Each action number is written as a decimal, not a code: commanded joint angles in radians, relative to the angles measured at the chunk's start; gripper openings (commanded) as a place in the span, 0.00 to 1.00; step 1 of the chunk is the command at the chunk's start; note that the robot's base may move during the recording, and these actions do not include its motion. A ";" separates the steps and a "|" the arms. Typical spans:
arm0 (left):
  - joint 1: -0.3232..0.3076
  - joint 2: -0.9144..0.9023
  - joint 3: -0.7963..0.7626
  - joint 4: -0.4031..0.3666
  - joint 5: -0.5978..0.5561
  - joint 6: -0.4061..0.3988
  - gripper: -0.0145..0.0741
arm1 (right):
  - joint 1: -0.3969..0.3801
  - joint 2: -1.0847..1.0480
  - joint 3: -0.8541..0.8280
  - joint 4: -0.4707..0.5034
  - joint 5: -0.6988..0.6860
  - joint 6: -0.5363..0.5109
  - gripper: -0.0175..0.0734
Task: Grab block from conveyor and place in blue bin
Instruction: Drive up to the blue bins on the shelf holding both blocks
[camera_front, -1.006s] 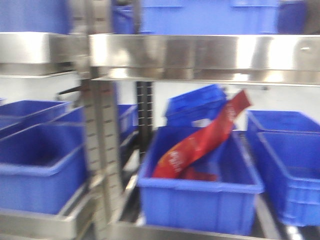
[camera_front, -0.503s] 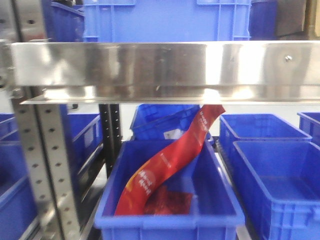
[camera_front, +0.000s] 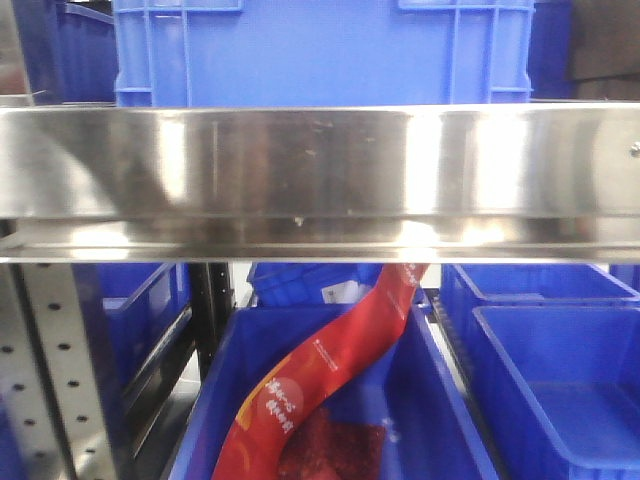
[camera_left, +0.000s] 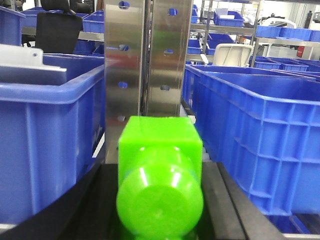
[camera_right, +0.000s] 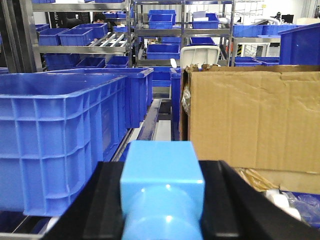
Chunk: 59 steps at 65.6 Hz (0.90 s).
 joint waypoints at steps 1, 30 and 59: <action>-0.004 -0.005 -0.003 0.000 -0.020 0.002 0.04 | -0.001 -0.004 0.003 -0.004 -0.024 -0.005 0.01; -0.004 -0.005 -0.003 0.000 -0.020 0.002 0.04 | -0.001 -0.004 0.003 -0.004 -0.024 -0.005 0.01; -0.004 -0.005 -0.003 0.000 -0.020 0.002 0.04 | -0.001 -0.004 0.003 -0.004 -0.024 -0.005 0.01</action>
